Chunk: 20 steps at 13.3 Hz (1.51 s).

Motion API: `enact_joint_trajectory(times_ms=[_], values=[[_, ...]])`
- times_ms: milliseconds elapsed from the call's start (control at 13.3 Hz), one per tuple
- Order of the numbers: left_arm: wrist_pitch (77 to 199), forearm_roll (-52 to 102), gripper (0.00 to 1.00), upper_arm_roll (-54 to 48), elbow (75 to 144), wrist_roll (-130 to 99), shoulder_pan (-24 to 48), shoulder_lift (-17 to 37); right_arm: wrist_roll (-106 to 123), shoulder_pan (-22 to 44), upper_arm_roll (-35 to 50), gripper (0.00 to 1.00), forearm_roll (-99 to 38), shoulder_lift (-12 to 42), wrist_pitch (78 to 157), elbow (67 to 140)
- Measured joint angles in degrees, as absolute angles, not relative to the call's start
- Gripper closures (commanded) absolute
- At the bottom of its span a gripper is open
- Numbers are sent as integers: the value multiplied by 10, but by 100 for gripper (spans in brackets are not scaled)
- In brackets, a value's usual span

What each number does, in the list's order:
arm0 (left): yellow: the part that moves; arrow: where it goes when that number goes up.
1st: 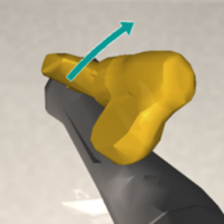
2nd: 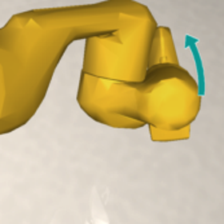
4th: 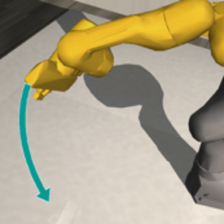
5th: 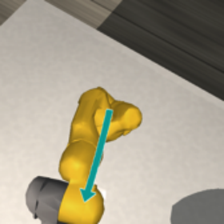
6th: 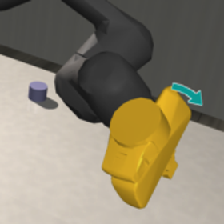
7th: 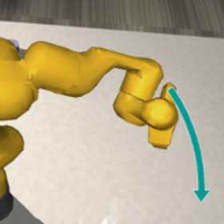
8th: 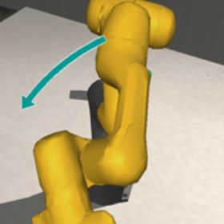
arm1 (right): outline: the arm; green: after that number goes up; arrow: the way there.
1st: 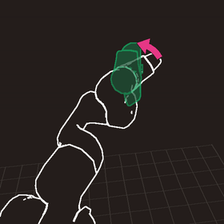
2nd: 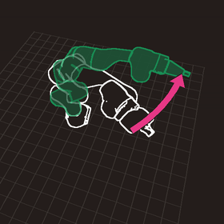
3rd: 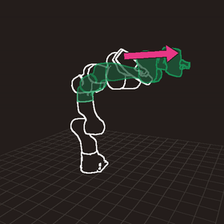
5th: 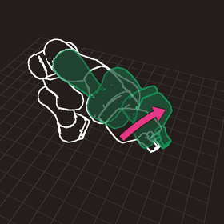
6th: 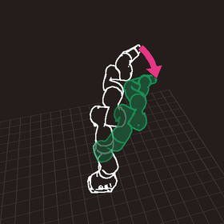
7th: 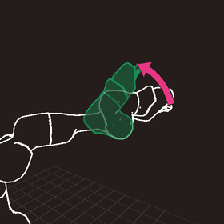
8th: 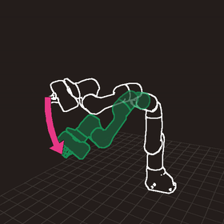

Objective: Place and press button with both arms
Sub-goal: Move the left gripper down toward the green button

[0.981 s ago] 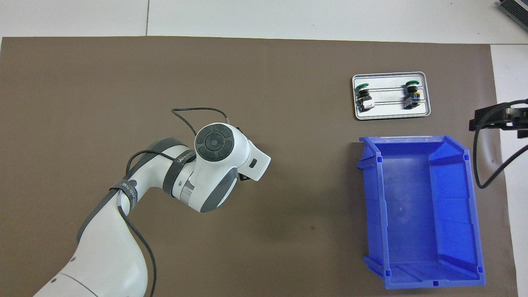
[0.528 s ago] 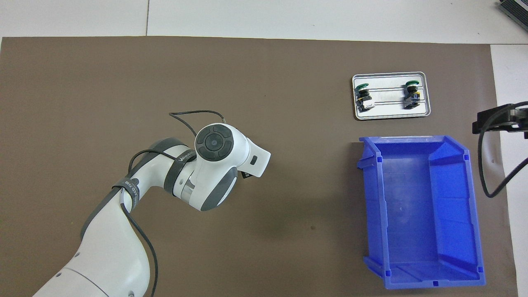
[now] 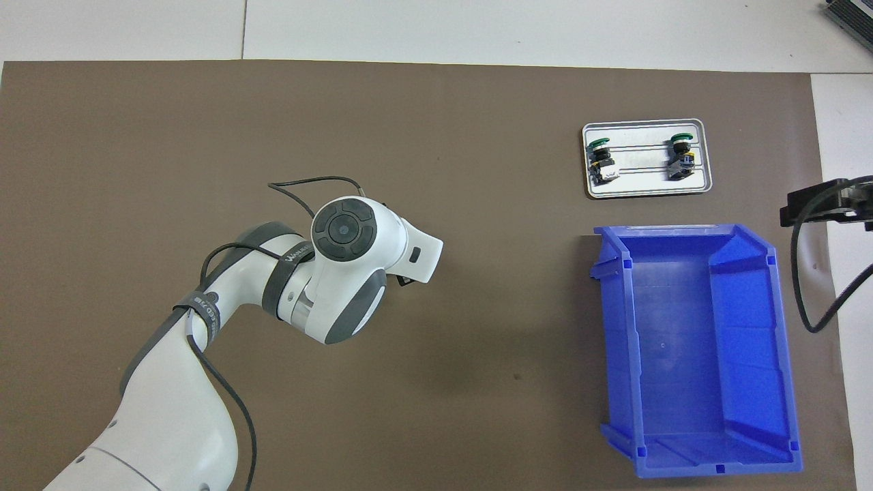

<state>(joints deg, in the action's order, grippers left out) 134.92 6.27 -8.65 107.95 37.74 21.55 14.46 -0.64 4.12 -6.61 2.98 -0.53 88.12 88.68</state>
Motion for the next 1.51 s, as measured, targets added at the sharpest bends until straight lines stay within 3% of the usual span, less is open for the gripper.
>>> enact_joint_trajectory(times_ms=[377, 679, 1056, 1509], values=[[1292, 271, 100, -84, 1099, 541, 136, 112, -8, 41, -66, 0, 29, -9, 881, 888], [1316, 478, 100, -82, 1187, 743, 90, 77, -8, 47, -64, 0, 29, -10, 880, 890], [1365, 768, 100, -84, 1287, 984, 85, 33, -8, 48, -65, 0, 29, -10, 880, 890], [1359, 985, 100, -96, 1346, 1161, 105, 3, -8, 48, -65, 0, 29, -10, 880, 890]])
